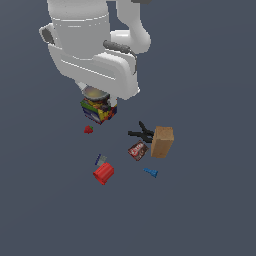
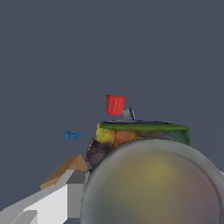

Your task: Pick up a designated object from a clutter of objects.

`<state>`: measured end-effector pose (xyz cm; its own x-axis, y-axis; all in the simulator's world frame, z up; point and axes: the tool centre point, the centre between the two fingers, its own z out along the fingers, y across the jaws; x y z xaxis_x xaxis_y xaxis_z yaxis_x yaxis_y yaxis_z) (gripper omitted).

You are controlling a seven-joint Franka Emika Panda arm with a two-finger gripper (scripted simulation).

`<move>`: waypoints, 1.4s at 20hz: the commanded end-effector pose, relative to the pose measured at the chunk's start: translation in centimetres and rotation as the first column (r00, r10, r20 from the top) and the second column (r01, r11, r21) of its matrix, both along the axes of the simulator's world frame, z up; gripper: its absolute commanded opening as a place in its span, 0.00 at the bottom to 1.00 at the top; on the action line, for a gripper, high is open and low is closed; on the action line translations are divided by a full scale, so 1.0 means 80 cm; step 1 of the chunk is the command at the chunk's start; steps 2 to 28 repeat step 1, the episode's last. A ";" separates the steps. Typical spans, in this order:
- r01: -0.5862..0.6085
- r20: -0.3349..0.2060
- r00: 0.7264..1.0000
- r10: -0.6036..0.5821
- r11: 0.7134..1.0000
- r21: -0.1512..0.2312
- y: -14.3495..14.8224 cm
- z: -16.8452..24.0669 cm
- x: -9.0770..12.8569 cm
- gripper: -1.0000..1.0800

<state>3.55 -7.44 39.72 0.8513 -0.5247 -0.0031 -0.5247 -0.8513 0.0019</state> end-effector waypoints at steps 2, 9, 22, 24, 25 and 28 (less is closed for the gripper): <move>-0.001 0.004 1.000 0.001 1.000 0.000 -0.001 0.004 0.002 0.00; -0.001 0.004 1.000 0.001 1.000 0.000 -0.001 0.004 0.002 0.00; -0.001 0.004 1.000 0.001 1.000 0.000 -0.001 0.004 0.002 0.00; -0.001 0.004 1.000 0.001 1.000 0.000 -0.001 0.004 0.002 0.00; -0.001 0.004 1.000 0.001 1.000 0.000 -0.001 0.004 0.002 0.00; -0.001 0.004 1.000 0.001 1.000 0.000 -0.001 0.004 0.002 0.00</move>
